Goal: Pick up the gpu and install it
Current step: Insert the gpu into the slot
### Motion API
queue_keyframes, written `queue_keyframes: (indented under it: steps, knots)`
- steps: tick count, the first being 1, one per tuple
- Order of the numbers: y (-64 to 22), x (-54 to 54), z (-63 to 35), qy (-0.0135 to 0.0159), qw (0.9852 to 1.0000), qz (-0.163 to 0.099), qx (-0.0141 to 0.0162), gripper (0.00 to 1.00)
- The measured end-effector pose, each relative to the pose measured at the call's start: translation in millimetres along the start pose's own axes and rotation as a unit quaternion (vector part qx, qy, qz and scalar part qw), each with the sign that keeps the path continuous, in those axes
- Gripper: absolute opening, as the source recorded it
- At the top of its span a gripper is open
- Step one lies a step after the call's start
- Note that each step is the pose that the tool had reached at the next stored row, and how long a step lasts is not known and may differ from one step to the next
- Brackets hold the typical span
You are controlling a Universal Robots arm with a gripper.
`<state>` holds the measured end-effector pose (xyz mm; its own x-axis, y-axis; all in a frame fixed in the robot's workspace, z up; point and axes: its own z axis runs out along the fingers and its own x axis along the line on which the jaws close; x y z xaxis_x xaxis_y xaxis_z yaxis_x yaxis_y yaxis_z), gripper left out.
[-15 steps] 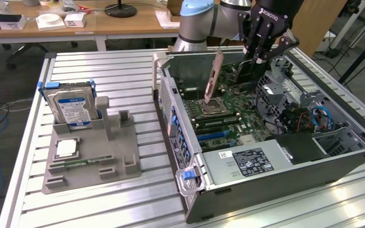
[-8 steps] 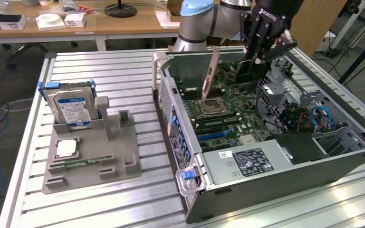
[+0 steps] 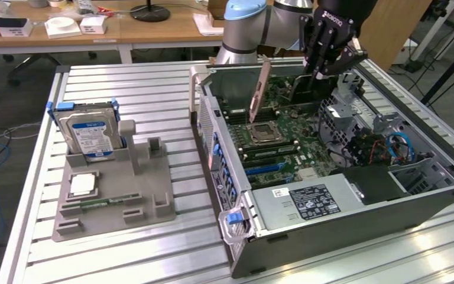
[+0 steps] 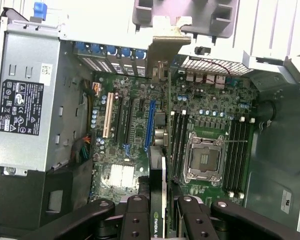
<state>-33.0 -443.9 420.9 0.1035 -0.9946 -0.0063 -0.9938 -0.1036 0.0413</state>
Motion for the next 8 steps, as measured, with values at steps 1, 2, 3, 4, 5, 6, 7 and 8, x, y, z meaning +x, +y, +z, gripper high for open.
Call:
queue_keyframes:
  steps: [1,2,3,4,5,6,7,8]
  knots:
    - [0.0,0.0,0.0,0.0,1.0,0.0,0.0,0.26]
    - [0.0,0.0,0.0,0.0,1.0,0.0,0.0,0.26]
    - [0.0,0.0,0.1,0.0001,1.0,0.0,0.0,0.26]
    - [-0.1,-0.1,0.4,0.0,1.0,0.0,0.0001,0.26]
    - [-0.1,-0.1,0.7,0.0,1.0,0.0,0.0,0.26]
    - [-0.1,-0.1,1.1,0.0001,1.0,0.0,0.0,0.26]
    - [-0.1,0.0,1.6,0.0001,1.0,0.0,0.0,0.26]
    - [-0.1,0.0,2.1,0.0,1.0,0.0,0.0,0.26]
